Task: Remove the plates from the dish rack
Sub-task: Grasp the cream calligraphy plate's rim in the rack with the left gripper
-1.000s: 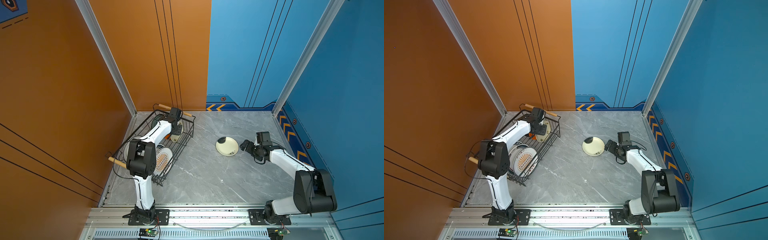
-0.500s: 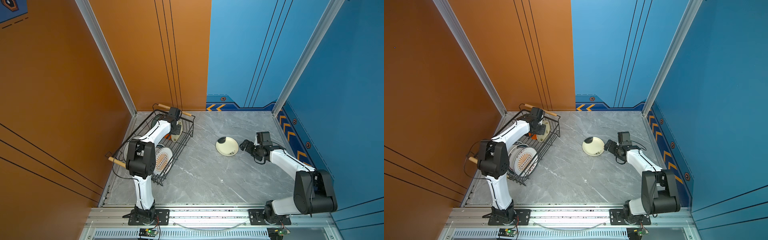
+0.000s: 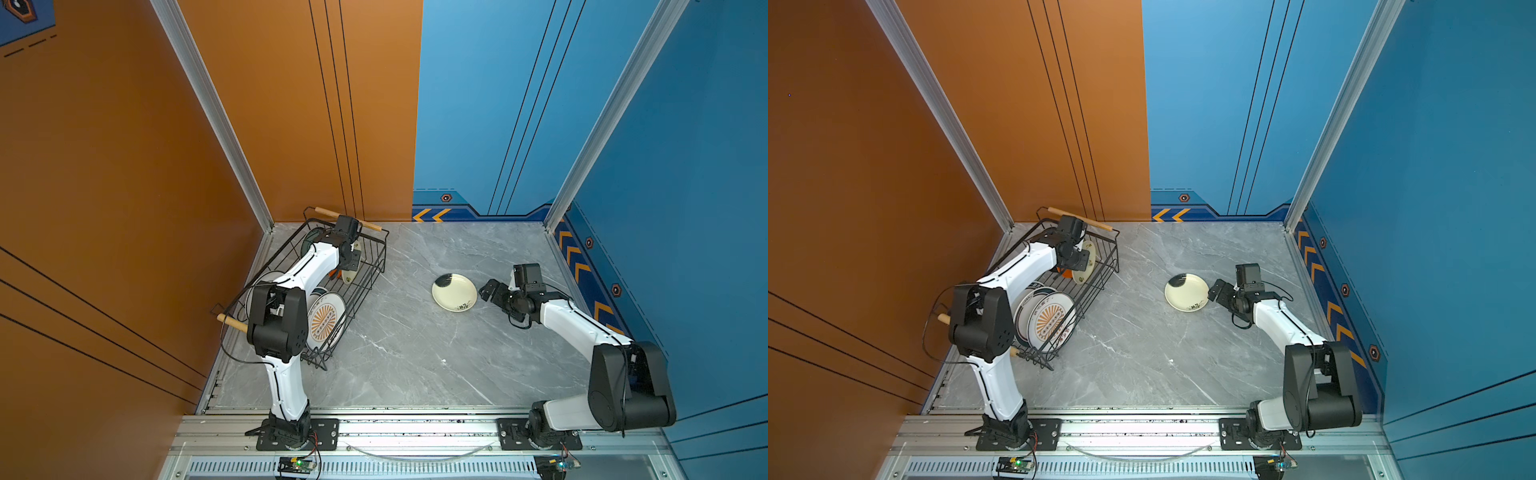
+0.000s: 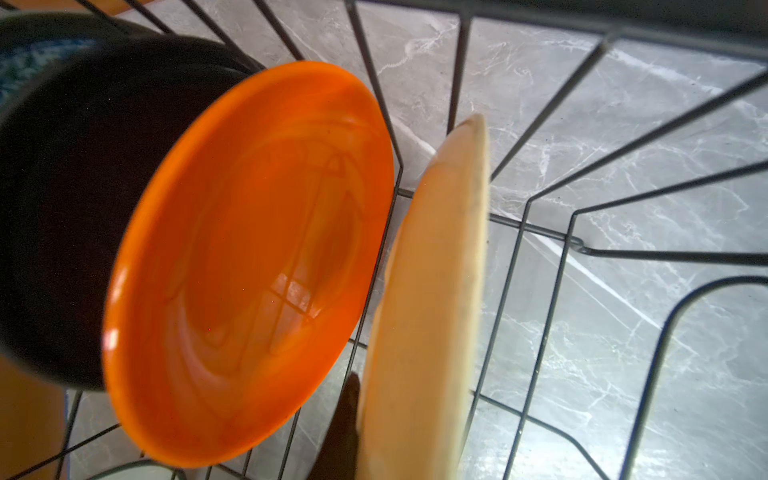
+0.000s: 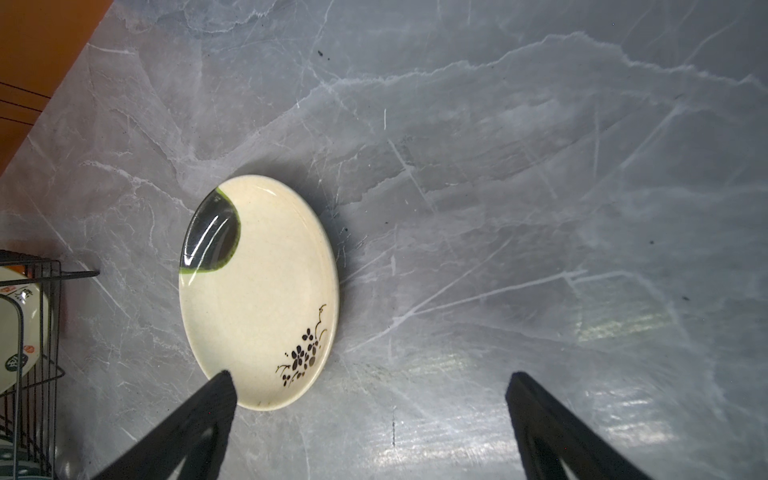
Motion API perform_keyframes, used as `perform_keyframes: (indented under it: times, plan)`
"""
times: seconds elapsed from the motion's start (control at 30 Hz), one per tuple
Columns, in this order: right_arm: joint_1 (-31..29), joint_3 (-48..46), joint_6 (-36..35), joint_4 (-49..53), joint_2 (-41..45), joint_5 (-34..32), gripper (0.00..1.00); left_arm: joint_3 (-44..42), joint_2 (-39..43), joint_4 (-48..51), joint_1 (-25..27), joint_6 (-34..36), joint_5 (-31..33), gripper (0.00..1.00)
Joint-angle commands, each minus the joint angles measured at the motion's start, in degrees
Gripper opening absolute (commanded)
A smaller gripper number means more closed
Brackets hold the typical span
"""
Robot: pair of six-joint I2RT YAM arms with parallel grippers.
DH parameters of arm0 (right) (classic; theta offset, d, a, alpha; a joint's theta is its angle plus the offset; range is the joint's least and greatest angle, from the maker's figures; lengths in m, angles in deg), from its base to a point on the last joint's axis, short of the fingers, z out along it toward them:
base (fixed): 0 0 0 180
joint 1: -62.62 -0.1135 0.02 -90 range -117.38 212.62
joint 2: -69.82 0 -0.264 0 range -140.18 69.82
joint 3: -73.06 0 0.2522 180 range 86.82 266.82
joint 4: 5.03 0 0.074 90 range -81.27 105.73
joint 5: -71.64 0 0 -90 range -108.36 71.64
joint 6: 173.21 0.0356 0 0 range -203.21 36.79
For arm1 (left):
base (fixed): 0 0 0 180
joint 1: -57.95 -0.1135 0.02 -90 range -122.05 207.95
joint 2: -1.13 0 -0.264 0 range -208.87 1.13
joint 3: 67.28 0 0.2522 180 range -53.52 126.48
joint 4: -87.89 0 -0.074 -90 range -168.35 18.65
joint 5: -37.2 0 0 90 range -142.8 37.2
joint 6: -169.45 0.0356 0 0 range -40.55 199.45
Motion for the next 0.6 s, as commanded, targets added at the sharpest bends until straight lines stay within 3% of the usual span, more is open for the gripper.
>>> perform_keyframes:
  times: [0.0,0.2,0.47,0.57]
  plan:
    - [0.15,-0.62,-0.56,-0.14,1.46,0.95,1.0,-1.59,5.39,2.36,0.07,1.12,1.41,0.0]
    - [0.3,-0.49,-0.66,0.34,2.35,-0.4,1.0,-3.34,14.83,5.65,2.88,-0.89,4.62,0.0]
    - [0.12,-1.5,-1.86,0.14,6.1,-2.36,1.0,0.07,25.24,7.88,12.5,-2.47,13.04,0.0]
    - [0.16,-1.79,-1.86,-0.17,8.14,-1.11,1.0,1.31,27.61,9.75,14.48,-10.5,12.44,0.0]
